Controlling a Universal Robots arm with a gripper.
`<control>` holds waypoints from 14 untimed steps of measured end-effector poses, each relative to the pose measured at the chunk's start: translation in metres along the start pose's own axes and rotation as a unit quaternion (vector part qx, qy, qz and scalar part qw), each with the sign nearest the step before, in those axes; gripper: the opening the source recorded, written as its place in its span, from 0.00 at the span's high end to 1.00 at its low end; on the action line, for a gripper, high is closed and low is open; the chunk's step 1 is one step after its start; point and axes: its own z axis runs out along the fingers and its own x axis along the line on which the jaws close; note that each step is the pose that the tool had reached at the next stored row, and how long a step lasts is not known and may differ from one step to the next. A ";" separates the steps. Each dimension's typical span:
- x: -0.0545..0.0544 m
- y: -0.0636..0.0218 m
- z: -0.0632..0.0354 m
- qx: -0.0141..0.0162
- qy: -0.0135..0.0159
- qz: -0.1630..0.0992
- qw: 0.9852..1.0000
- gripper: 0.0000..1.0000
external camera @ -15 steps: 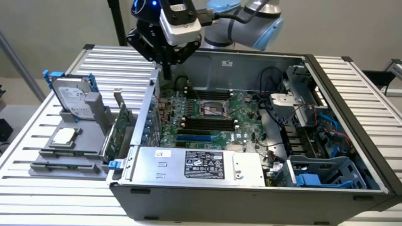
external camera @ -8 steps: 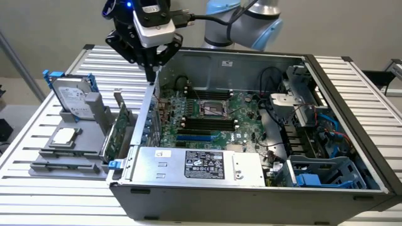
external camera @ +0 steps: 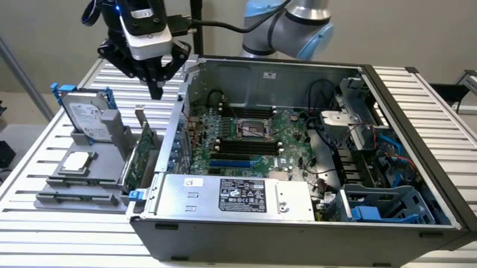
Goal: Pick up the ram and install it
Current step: 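Reach for the ram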
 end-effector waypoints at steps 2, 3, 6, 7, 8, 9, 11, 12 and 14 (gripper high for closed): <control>0.009 -0.0019 0.0006 0.000 0.000 0.000 1.000 0.89; 0.013 -0.0028 0.0009 0.000 0.000 0.000 1.000 0.89; 0.027 -0.0056 0.0018 0.001 0.000 0.000 1.000 0.89; 0.032 -0.0065 0.0022 0.001 0.000 0.000 1.000 0.89; 0.036 -0.0074 0.0025 0.001 0.000 0.000 1.000 0.89; 0.040 -0.0083 0.0029 0.001 0.000 0.000 1.000 0.89; 0.050 -0.0101 0.0037 0.001 0.000 0.000 1.000 0.89; 0.054 -0.0109 0.0041 0.002 0.000 0.000 1.000 0.89; 0.063 -0.0127 0.0049 0.002 0.000 0.000 1.000 0.89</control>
